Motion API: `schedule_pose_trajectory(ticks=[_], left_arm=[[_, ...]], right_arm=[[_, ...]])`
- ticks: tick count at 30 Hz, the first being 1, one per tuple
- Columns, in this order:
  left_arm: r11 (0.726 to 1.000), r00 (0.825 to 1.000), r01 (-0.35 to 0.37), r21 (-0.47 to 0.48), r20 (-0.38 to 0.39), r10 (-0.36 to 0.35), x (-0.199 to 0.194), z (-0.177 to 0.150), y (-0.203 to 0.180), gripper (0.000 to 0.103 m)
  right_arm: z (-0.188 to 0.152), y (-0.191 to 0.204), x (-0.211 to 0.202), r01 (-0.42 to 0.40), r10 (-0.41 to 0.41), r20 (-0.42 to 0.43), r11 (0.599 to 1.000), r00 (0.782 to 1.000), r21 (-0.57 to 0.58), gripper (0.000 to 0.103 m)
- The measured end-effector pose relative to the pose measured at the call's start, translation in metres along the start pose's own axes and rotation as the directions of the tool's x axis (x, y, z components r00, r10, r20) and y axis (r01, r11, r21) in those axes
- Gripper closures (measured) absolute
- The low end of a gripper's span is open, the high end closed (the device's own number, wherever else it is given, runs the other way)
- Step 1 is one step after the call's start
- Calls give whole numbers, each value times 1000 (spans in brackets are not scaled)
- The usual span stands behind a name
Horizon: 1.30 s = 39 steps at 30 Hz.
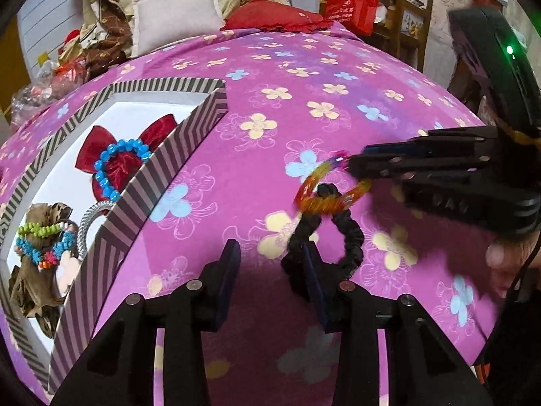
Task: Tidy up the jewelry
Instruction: 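Grasp the black scrunchie with the left tool and lift it, then grasp the orange-amber beaded bracelet with the right tool while the left tool holds the scrunchie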
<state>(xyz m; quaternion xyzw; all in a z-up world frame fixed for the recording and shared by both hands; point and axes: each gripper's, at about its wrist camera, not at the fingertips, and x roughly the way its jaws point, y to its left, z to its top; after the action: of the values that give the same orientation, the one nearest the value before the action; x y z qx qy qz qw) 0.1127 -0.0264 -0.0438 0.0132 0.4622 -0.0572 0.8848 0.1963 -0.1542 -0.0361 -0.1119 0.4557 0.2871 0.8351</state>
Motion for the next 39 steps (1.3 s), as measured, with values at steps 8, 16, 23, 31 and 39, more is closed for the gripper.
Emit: schedule_pose_trajectory(ticks=[8,16,23,31,39], left_arm=[[1000,1000,-13,-17,-23,12,-1,0,10,79],[999,1000,-12,33,-5,12,5,8,-4,78],[999,1000,-12,38,1,12,6,10,-9,103],[996,1000,13,-89,26,-10,-8,11,15,103],[975,996,36,-219,87,-17,-41,6,36,103]], right_arm=[[-6,-30,-6,2,-2,-2,998,1000,70,83],[-17,-25,-10,-51,51,40,999,998,-2,69],[-18,-10,-8,23,-19,41,995,999,-101,70],[-17,-15,-12,21,-19,31,997,999,-76,89],[-11,-8,-52,-38,39,111,999,993,-14,89]])
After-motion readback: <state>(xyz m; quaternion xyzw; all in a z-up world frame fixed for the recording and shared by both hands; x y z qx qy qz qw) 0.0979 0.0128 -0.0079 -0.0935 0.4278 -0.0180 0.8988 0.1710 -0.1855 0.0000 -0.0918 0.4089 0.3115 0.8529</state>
